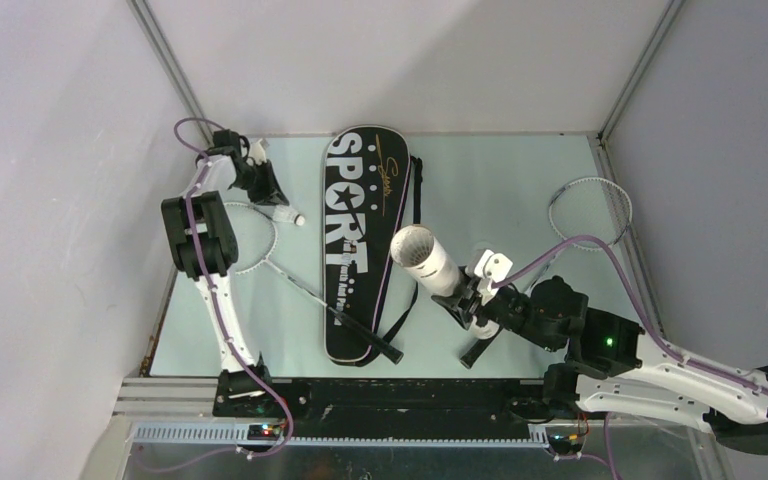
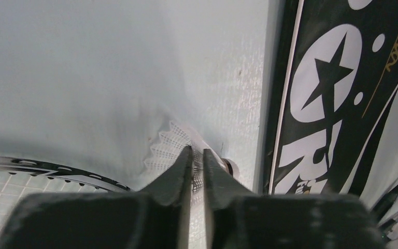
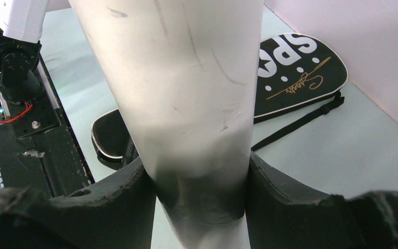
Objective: Pack up the badminton gear
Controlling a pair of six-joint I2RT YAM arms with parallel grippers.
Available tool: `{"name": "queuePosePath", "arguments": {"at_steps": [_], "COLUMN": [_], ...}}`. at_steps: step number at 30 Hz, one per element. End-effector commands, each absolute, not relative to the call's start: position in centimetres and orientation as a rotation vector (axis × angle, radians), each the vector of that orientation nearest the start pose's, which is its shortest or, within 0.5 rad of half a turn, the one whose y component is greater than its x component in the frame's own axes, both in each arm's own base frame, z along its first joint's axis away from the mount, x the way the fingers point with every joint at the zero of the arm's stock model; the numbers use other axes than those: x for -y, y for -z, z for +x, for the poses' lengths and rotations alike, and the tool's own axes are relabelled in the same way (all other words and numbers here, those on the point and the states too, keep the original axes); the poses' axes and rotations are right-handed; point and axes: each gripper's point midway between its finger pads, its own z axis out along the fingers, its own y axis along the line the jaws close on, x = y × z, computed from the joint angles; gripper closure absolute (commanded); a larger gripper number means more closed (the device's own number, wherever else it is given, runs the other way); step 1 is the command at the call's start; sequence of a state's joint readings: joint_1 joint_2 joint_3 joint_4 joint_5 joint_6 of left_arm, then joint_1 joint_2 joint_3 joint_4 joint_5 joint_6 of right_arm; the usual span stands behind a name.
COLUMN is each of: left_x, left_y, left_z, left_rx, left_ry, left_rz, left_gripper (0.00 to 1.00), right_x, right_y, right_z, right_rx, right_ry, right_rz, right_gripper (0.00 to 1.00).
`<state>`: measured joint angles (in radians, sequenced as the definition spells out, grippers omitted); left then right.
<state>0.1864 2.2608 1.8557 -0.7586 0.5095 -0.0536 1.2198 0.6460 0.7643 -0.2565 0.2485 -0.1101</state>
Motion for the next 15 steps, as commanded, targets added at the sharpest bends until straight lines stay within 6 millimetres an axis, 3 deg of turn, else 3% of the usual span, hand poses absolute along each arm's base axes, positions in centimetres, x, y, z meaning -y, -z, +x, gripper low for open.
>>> {"name": "queuePosePath", "arguments": {"at_steps": [1,2,6,15], "left_x": [-0.2,-0.2,-0.1,1.6], "left_y": [-9.1,-9.6,-11.8,-20.9], "left_z": [49.5,49.4,49.0,46.0], "left_rx": [-2.554,-2.547,-2.52,-2.329], "left_ry": [0.658,0.656,0.657,0.694], "left_rz": [-0.126,-0.132,-0.155,-0.175], "left_gripper": [0.93,0.98,1.0,1.0], "right_x": [-24.3,-24.3,-24.4,-25.4], "right_y": [-30.6,-30.5,-30.7,-30.2], "right_z": [14.3,14.3,14.3,14.8], "right_rx": [-1.45,-1.452,-1.444,-1.451], "right_ry": [-0.64,-0.639,-0.647,-0.625], "right_rz": [-0.845,-0.844,-0.843,-0.86], "right_gripper": [0.66,0.66,0.66,0.66]}}
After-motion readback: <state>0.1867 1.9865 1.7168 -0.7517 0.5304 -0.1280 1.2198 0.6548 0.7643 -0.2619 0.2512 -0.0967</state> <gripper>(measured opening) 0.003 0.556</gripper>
